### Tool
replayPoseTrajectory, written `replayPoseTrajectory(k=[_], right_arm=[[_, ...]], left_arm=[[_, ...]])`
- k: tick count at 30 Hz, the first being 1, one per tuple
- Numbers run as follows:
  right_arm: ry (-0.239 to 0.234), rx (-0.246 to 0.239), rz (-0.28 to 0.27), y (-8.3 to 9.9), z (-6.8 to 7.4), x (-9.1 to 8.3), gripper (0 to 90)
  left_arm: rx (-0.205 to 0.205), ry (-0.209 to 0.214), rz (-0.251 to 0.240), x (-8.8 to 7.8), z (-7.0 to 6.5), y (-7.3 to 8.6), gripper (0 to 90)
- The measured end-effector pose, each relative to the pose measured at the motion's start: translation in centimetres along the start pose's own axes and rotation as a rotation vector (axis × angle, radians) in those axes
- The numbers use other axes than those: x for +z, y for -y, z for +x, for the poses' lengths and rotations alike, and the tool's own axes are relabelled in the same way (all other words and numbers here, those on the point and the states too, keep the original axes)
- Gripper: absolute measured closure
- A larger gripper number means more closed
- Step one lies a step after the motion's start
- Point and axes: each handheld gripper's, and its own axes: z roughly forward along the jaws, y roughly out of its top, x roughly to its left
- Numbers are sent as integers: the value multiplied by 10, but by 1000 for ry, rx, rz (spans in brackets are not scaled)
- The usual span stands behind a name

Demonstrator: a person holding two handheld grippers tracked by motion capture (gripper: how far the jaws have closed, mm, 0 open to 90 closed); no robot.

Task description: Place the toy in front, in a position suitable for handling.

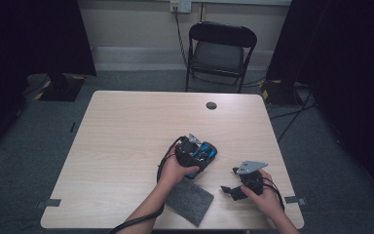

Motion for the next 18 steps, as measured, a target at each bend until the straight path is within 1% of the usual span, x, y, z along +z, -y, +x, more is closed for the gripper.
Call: replayPoseTrajectory(k=[2, 3, 4, 6, 7, 8, 10, 11, 12, 14, 17, 18], right_arm=[[0, 0, 1, 0, 0, 0, 115], [0, 0, 0, 0, 0, 0, 115], [0, 1, 0, 0, 0, 0, 115], [0, 0, 0, 0, 0, 0, 115], [0, 0, 0, 0, 0, 0, 115], [0, 0, 0, 0, 0, 0, 115], [1, 1, 0, 0, 0, 0, 115], [1, 1, 0, 0, 0, 0, 116], [2, 1, 0, 0, 0, 0, 116], [3, 1, 0, 0, 0, 0, 116], [5, 4, -1, 0, 1, 0, 116], [6, 4, 0, 1, 1, -1, 116]], left_arm=[[-3, -2, 3, 3, 0, 0, 163], [-1, -10, 15, 4, 0, 0, 164], [-1, -25, 16, 5, 0, 1, 164], [-1, -36, 25, 7, 1, 2, 162], [-14, -30, 22, 7, 1, 3, 155], [-14, -33, 24, 8, 1, 3, 157], [4, -36, 26, 8, 1, 2, 157], [3, -39, 22, 8, 0, 1, 157], [10, -40, 25, 8, 0, 0, 159], [10, -43, 17, 9, 0, -3, 162], [-4, -45, 14, 12, 0, -6, 162], [5, -47, 13, 14, 0, -6, 168]])
